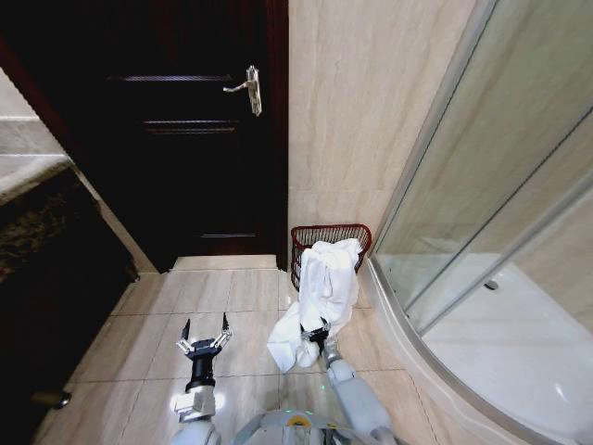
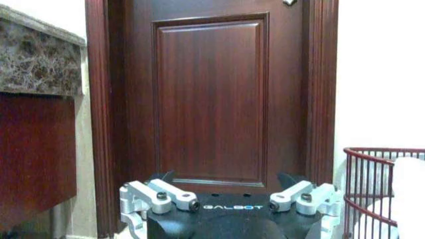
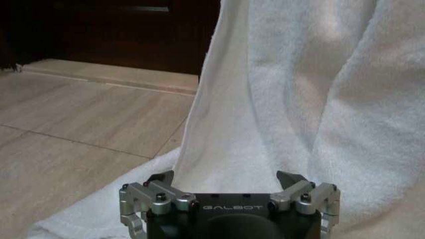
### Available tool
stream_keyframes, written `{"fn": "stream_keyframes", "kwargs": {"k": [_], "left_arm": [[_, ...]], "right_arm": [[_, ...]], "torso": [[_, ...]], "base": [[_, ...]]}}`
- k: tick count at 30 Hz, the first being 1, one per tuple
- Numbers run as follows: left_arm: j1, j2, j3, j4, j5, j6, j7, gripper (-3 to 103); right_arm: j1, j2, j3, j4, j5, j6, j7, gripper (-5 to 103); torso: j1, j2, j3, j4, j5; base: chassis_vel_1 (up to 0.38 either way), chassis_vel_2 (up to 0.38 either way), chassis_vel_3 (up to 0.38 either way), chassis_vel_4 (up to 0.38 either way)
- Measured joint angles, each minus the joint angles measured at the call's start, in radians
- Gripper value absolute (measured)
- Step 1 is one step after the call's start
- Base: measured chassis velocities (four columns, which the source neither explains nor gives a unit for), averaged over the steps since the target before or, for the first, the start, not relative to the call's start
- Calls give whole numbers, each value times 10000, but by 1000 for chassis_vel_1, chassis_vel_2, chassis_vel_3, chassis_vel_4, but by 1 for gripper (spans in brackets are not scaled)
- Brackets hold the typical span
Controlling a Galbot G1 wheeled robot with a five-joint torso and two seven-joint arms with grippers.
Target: Discard the used towel into the hamper.
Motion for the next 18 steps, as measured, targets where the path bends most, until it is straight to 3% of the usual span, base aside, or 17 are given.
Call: {"fn": "stream_keyframes", "kwargs": {"k": [18], "left_arm": [[46,-71,13,-6,123,-92,-5,100]], "right_arm": [[367,0,38,-492,58,156,132,100]], "torso": [[-256,-735,-478,0,0]], "base": [[0,0,0,0]]}}
